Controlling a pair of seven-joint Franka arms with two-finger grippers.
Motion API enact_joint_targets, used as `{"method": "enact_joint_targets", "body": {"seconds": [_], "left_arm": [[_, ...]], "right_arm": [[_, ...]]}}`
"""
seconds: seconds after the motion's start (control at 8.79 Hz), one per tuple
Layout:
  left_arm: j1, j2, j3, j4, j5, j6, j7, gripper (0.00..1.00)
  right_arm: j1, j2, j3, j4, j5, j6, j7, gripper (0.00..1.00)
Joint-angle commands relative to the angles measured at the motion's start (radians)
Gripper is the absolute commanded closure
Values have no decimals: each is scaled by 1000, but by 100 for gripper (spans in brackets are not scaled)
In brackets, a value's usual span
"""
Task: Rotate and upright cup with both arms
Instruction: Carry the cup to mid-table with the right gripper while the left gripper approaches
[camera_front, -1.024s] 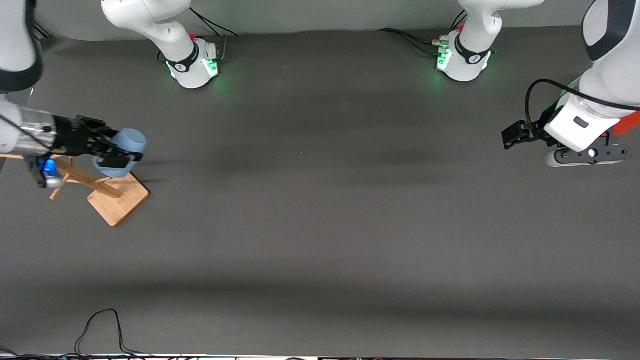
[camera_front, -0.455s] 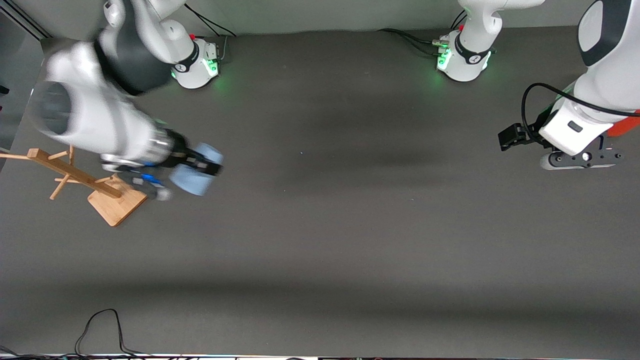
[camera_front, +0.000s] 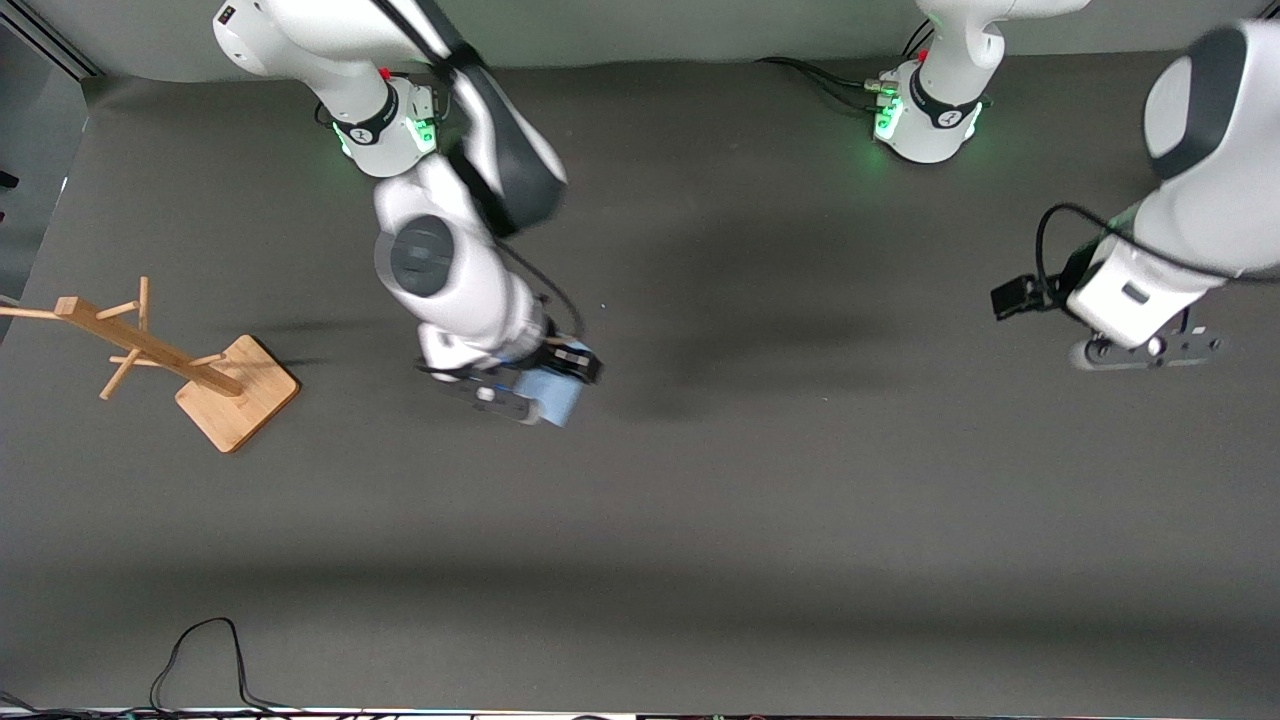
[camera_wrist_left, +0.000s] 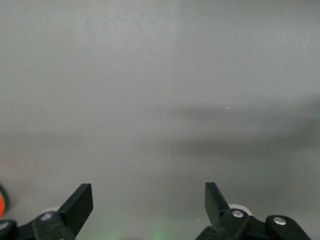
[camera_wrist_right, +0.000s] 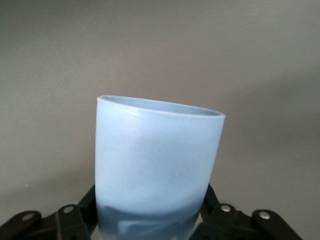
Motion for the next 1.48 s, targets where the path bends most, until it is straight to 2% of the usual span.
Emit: {"method": "enact_joint_targets", "body": {"seconds": [0.0,0.23,0.45,0.8,1.02,1.36], "left_arm": [[-1,77,0,49,-8,21,-7,0],[-7,145,-2,58,-29,78,-9,0],[-22,220,-11,104,-41,110,-73,0],[-128,393,-10,262,-109,109,-330,0],[-156,493,-11,335,-118,112,-414,0],[-154,535,-11,372,-149,112,-417,0]], "right_arm": [[83,163,-21,95,21,108,66,49],[126,232,-21,89,20,202,85,33],[160,287,-21,75,18,289,97,29],[165,320,-21,74,-25,303,2,21],[150,315,-22,77,-26,299,-36,0],[114,251,-45,80,-26,195,-159,0]]}}
